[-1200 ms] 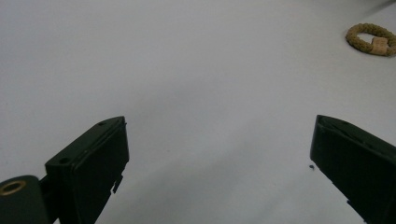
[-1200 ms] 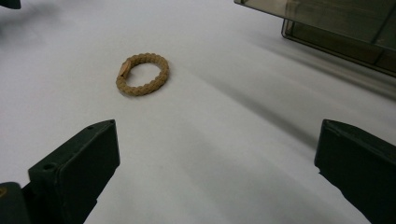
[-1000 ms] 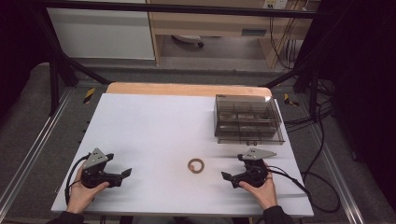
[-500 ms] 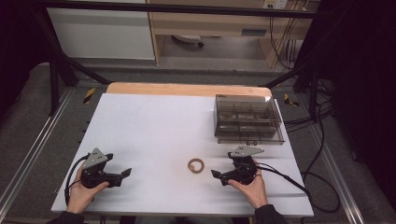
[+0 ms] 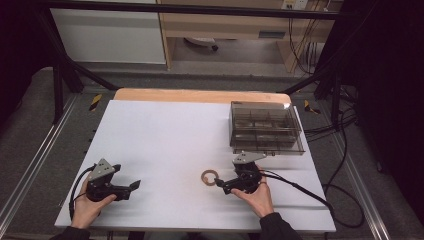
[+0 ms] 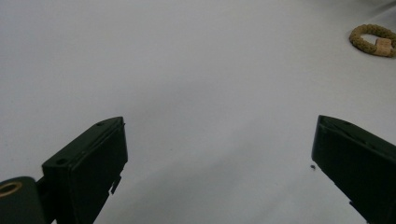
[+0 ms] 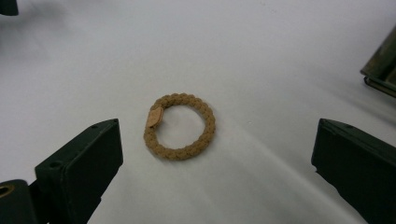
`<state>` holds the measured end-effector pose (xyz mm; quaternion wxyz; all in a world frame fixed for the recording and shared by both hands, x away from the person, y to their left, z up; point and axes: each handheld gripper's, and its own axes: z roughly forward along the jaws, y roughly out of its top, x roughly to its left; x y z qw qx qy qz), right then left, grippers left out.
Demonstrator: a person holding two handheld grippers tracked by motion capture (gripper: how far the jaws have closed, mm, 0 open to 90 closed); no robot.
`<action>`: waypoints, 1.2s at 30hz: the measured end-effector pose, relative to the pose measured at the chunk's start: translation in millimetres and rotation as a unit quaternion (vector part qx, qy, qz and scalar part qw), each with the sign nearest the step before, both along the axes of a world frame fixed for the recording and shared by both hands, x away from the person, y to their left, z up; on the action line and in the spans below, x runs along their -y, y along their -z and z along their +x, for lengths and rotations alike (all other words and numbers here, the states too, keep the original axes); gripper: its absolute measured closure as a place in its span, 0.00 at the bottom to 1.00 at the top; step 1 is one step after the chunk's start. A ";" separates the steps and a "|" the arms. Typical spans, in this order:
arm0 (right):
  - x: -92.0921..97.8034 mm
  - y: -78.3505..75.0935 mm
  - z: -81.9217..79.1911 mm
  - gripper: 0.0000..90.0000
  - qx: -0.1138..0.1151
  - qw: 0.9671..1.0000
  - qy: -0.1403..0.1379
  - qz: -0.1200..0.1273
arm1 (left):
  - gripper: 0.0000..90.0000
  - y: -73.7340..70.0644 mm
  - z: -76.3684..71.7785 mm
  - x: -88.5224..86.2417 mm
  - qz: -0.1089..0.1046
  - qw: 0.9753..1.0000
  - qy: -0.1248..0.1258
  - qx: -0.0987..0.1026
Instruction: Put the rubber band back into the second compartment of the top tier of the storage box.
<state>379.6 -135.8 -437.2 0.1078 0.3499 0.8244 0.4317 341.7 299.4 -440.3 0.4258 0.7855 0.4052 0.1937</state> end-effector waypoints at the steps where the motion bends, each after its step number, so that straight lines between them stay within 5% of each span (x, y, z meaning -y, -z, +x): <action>1: 0.0 0.0 0.0 0.03 0.000 1.000 0.000 0.000 | 0.03 0.0 0.1 -0.1 0.000 1.000 0.000 0.000; 14: -20.3 6.8 13.6 0.20 -0.012 1.000 -0.003 -0.018 | 0.03 0.4 0.4 0.1 0.001 1.000 0.000 -0.002; 36: -22.8 14.5 18.7 0.81 -0.033 0.999 -0.013 -0.024 | 0.03 0.1 0.4 0.0 0.002 1.000 -0.002 0.000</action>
